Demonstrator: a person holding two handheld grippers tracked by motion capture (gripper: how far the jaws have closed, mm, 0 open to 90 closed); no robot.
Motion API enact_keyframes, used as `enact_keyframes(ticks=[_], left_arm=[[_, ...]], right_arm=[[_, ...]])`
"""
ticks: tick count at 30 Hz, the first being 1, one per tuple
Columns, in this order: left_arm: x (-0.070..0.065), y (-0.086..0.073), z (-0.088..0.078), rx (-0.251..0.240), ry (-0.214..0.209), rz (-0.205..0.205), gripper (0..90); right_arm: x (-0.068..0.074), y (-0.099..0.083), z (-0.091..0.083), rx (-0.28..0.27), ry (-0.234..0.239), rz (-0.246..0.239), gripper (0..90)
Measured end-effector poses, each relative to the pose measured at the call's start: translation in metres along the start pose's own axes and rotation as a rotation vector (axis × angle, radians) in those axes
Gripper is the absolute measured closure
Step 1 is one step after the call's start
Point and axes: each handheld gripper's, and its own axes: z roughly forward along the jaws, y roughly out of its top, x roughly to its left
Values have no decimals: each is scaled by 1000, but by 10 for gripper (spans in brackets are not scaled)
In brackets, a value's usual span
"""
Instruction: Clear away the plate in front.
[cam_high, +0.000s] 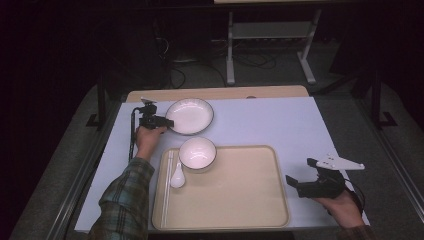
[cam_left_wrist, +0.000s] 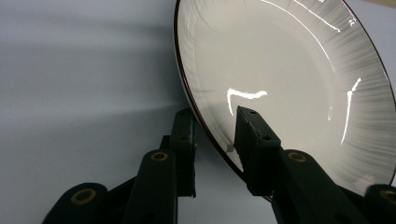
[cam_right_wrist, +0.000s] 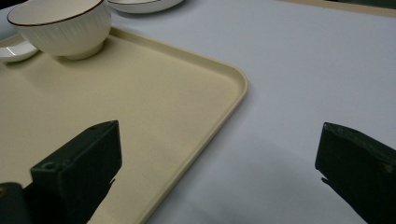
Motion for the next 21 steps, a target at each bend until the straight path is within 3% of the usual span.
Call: enact_keyframes(ticks=[11, 17, 19, 21], left_arm=[[1, 2, -4, -41, -18, -33, 769], [1, 4, -11, -82, -77, -59, 836], [-2, 6, -13, -96, -91, -43, 860], [-9, 10, -16, -82, -61, -3, 862]], right_arm=[[-1, 0, 0, -1, -2, 0, 0], [-1, 0, 0, -2, -3, 1, 0], [-1, 0, 0, -3, -3, 1, 0], [-1, 0, 0, -2, -3, 0, 0]])
